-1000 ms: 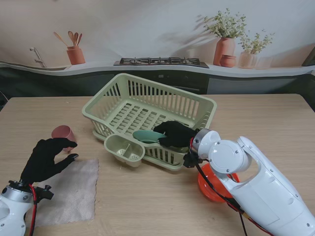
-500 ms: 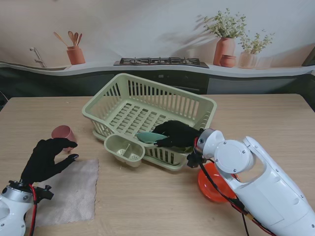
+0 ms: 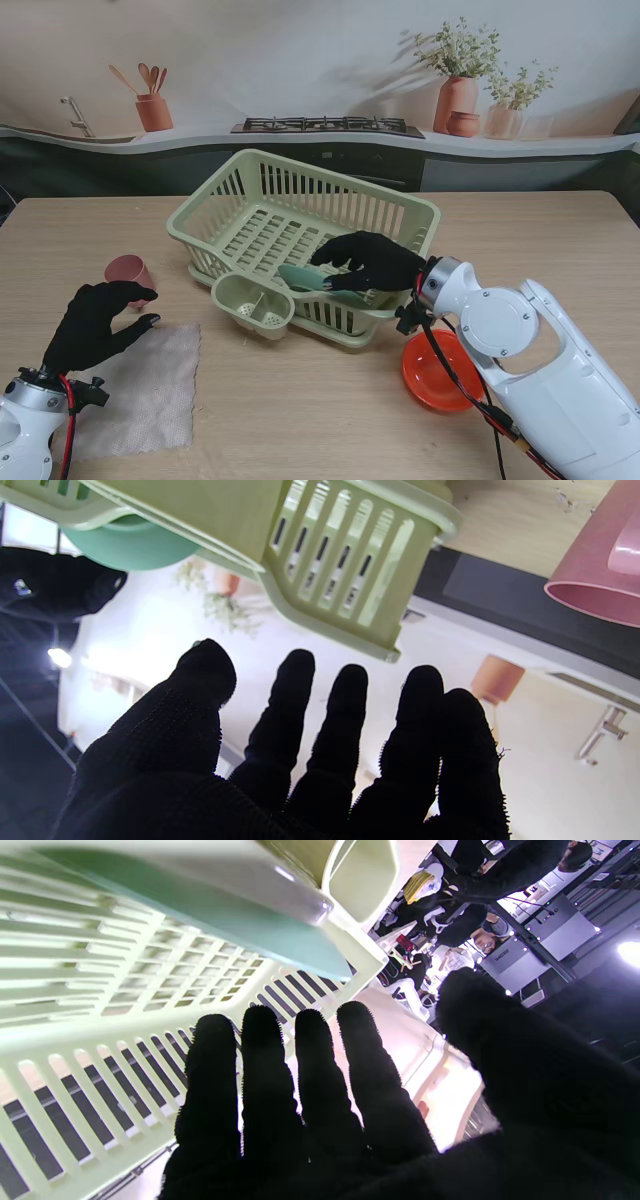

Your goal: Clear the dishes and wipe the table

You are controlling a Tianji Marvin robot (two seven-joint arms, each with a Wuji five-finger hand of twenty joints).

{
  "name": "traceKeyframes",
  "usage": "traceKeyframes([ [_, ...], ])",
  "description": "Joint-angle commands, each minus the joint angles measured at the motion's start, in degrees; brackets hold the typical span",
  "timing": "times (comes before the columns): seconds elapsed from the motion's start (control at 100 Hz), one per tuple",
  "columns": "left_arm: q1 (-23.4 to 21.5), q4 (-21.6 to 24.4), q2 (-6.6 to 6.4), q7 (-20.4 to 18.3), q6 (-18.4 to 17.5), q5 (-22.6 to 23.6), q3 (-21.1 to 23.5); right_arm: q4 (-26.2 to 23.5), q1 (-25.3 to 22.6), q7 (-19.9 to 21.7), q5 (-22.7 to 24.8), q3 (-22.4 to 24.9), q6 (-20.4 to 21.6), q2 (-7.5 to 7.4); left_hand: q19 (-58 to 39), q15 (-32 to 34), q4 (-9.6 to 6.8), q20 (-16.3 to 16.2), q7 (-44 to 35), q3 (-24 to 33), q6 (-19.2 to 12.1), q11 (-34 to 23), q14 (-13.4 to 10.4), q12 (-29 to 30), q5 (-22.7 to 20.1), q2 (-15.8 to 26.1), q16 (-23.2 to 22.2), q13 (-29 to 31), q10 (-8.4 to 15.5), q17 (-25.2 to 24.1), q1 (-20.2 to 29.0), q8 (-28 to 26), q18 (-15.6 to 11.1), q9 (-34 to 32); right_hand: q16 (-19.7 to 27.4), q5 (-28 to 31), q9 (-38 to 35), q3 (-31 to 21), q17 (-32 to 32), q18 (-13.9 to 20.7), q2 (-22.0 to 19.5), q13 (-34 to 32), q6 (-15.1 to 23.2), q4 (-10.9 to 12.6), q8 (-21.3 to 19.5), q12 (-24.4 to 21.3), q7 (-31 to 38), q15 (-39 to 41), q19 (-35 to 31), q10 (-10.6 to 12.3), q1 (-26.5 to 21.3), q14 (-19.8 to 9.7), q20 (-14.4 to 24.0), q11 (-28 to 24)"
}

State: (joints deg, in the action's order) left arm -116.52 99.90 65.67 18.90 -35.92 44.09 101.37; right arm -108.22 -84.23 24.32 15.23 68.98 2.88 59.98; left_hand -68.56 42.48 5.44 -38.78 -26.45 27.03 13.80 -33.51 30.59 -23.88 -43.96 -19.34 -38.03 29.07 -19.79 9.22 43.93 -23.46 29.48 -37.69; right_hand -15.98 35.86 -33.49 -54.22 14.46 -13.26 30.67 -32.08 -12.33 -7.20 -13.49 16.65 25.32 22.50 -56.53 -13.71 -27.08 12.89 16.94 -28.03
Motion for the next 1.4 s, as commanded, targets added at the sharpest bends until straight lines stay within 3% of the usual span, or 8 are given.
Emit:
traceKeyframes([
  [0.0, 0.03, 0.08, 0.04, -0.76, -0.09, -0.12, -0.13, -0.92, -1.01, 0.04, 0.39, 0.96, 0.59, -0.26, 0.17, 0.21, -1.62, 0.14, 0.6, -1.07, 0.49, 0.3, 0.98, 0.11, -1.61, 2.16, -0.13, -0.53, -1.47, -0.78, 0.95, 0.36, 0.65, 0.22, -0.37, -2.11, 1.4, 0.29, -0.38, 1.97, 1.39, 0.81, 1.48, 2.07, -0.83, -0.04, 0.79, 1.0, 0.13, 1.32, 1.17, -1.98, 1.03, -1.13],
  [0.42, 0.18, -0.03, -0.03, -1.07, 0.03, -0.15, -0.25, -2.51, -6.57, -0.96, 2.35, 10.84, 9.45, -0.61, 0.17, 0.17, -1.61, 0.14, 0.69, -1.06, 0.55, 0.31, 1.04, 0.12, -1.6, 2.12, -0.11, -0.57, -1.54, -0.79, 0.94, 0.41, 0.64, 0.25, -4.85, -4.02, 1.52, -0.53, 0.0, 2.29, 2.22, 0.91, 1.58, 2.13, -5.06, 2.83, 9.47, 9.58, -6.47, 1.53, 0.07, -1.7, 8.54, -8.49],
  [0.81, 0.49, 0.08, -0.23, -2.23, 0.47, -0.6, -0.61, -1.69, -11.87, -0.79, 6.09, 19.52, 16.17, -1.16, 0.17, 0.07, -1.62, 0.14, 0.6, -1.13, 0.54, 0.31, 1.47, 0.12, -1.64, 2.18, -0.08, -0.67, -1.54, -0.78, 1.01, 0.38, 0.66, 0.24, -6.48, -4.34, 1.33, -0.81, 0.04, 2.76, 3.02, 1.0, 1.23, 2.3, -6.28, 3.67, 12.13, 12.46, -8.99, 1.22, 0.1, -1.14, 11.58, -10.81],
  [1.32, 0.31, 0.04, -0.16, -1.33, 0.4, 0.15, -0.53, 3.05, -16.28, -4.02, 14.84, 25.51, 23.02, -1.22, 0.17, 0.02, -1.62, 0.15, 0.51, -1.07, 0.48, 0.31, 1.69, 0.12, -1.62, 2.11, -0.09, -0.74, -1.45, -0.78, 0.91, 0.34, 0.57, 0.2, -7.86, -6.44, 3.07, -0.56, -1.45, 3.71, 3.09, 2.58, 1.03, 2.46, -7.92, 4.77, 13.94, 14.66, -10.16, 1.31, 0.4, -1.33, 14.72, -12.69],
  [1.39, 0.31, 0.07, -0.15, -1.43, 0.39, 0.01, -0.54, 3.62, -16.77, -4.28, 15.91, 25.72, 23.14, -1.23, 0.13, 0.21, -1.62, 0.14, 0.53, -1.04, 0.44, 0.31, 0.88, 0.12, -1.6, 2.15, -0.15, -0.51, -1.48, -0.77, 0.86, 0.35, 0.56, 0.18, -7.91, -6.53, 3.08, -0.42, -1.31, 3.19, 2.88, 2.53, 1.07, 2.41, -8.08, 4.83, 14.22, 14.78, -10.22, 1.31, 0.69, -1.37, 14.96, -12.87],
])
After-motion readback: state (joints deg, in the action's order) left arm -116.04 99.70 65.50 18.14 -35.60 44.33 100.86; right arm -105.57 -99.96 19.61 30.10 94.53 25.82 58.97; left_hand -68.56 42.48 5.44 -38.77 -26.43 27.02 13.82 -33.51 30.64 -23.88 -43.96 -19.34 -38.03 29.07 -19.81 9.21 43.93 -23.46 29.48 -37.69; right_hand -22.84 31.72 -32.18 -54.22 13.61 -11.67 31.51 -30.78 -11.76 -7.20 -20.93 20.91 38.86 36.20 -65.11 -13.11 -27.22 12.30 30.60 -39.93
